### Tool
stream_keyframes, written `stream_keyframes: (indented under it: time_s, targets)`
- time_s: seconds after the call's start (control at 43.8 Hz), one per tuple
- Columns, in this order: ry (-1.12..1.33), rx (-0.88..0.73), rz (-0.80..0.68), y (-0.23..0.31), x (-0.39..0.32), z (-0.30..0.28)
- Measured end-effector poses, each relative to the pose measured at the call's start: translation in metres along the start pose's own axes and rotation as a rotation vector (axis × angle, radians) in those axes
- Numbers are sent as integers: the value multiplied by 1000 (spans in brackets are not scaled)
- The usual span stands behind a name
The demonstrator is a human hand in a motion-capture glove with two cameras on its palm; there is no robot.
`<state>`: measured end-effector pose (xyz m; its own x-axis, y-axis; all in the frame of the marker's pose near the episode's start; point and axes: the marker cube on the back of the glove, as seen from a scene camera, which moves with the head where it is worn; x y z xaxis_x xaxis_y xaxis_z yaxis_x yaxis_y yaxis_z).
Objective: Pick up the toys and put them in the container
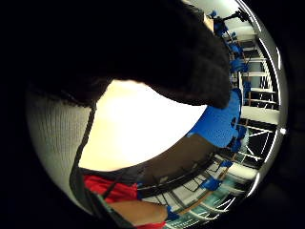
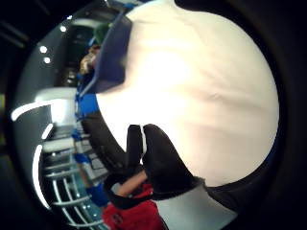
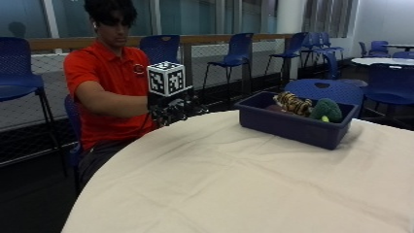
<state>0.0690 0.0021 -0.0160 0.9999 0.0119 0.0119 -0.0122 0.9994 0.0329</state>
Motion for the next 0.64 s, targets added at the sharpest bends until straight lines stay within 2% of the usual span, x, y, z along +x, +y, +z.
stream_keyframes:
  time_s: [0.64]
  targets:
    - [-13,-46,67,-7,8,17]
